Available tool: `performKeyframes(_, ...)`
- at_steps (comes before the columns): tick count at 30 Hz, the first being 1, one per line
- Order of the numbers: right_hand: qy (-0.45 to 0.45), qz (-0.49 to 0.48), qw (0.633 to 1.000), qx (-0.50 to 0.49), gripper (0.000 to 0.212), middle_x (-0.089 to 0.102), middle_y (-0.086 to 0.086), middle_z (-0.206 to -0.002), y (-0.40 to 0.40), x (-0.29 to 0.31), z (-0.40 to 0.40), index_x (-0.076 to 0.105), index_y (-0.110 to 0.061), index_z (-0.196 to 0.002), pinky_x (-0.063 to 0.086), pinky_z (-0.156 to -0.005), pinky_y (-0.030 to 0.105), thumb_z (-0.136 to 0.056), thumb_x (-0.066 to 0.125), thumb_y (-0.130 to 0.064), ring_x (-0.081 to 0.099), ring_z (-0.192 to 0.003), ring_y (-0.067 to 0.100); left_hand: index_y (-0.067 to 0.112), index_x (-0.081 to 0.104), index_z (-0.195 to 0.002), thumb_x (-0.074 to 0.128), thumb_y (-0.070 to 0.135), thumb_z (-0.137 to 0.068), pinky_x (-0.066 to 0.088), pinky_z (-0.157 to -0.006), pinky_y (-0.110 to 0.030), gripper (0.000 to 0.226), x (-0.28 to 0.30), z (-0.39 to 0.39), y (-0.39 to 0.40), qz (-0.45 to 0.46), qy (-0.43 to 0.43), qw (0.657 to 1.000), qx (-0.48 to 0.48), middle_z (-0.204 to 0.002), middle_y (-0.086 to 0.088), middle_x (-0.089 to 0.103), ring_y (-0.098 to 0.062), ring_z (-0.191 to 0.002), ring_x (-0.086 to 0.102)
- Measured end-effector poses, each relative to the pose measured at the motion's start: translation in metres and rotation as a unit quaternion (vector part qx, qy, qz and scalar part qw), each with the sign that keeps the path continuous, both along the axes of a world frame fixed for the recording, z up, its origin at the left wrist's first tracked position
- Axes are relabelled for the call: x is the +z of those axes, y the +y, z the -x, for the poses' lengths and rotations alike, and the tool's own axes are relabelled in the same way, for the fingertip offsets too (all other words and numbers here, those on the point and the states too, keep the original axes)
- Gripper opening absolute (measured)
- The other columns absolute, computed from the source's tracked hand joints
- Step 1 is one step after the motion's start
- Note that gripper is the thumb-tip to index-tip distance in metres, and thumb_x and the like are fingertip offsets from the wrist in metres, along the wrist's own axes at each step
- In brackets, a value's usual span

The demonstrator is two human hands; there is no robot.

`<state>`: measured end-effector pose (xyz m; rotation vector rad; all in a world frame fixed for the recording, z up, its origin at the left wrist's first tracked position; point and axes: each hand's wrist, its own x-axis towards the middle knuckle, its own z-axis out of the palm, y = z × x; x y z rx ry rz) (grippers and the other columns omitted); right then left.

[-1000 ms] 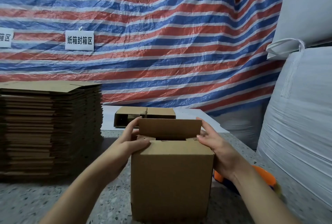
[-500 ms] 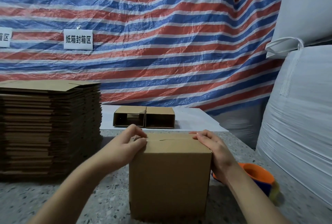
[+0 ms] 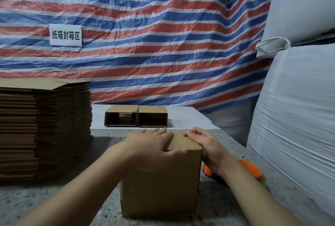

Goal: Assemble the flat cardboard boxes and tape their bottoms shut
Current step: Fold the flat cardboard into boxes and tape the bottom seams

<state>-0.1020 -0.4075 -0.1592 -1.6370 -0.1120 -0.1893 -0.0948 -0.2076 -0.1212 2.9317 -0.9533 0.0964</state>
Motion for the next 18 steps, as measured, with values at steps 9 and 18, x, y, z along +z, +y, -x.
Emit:
performKeyframes(9,0.158,0.632,0.733,-0.195,0.060,0.065,0.006,-0.129,-0.084,0.000,-0.012,0.059,-0.026,-0.132,0.047,-0.084,0.033,-0.093,0.039,-0.067,0.060,-0.112,0.025,0.037,0.010,-0.155,0.016,0.081,-0.083,0.009,-0.120,-0.040,0.084,0.000,-0.002,-0.002,-0.005,-0.003,1.000,-0.002,-0.164,0.011,0.011,-0.012,-0.150,0.011)
performKeyframes(18,0.241,0.614,0.717,-0.225,0.075,0.068,0.000,-0.111,-0.097,-0.060,-0.008,0.063,-0.021,-0.120,0.049,-0.072,0.029,-0.078,0.052,-0.082,0.062,-0.090,0.018,0.033,0.016,-0.155,0.019,0.081,-0.087,0.010,-0.119,-0.040,0.083,-0.004,-0.003,-0.002,0.010,-0.018,1.000,-0.007,-0.163,0.009,0.017,-0.012,-0.149,0.016)
